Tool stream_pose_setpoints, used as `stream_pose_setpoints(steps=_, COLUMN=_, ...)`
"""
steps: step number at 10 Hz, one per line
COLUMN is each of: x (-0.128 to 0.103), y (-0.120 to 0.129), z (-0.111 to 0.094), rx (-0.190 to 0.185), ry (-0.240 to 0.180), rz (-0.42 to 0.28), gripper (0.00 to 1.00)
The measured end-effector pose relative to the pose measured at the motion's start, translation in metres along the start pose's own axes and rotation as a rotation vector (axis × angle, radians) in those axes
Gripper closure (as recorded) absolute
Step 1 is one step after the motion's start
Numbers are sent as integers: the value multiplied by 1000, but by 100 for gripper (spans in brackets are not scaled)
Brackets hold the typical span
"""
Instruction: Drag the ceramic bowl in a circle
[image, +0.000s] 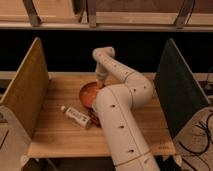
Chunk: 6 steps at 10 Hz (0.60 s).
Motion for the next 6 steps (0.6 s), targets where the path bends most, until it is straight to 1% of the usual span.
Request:
stream_pose_setpoints(steps=1, x=7, y=-8, z=3, rx=19, ry=16, rz=23, gripper=100)
stream_pose_setpoints(steps=2, x=5, y=-13, z=4, rx=34, ry=18, rz=29, gripper=100)
stream_pose_setpoints(steps=3, x=-9, y=-14, z=6, rx=45, ry=10, rz=12, gripper=100)
stream_pose_setpoints(steps=5, x=-37, y=-6, z=9, rx=46, ry=-14, rz=-34, gripper=100)
stream_pose_setpoints(steps=6, x=-60, y=3, z=8, rx=40, ry=-39, rz=-75, gripper=100)
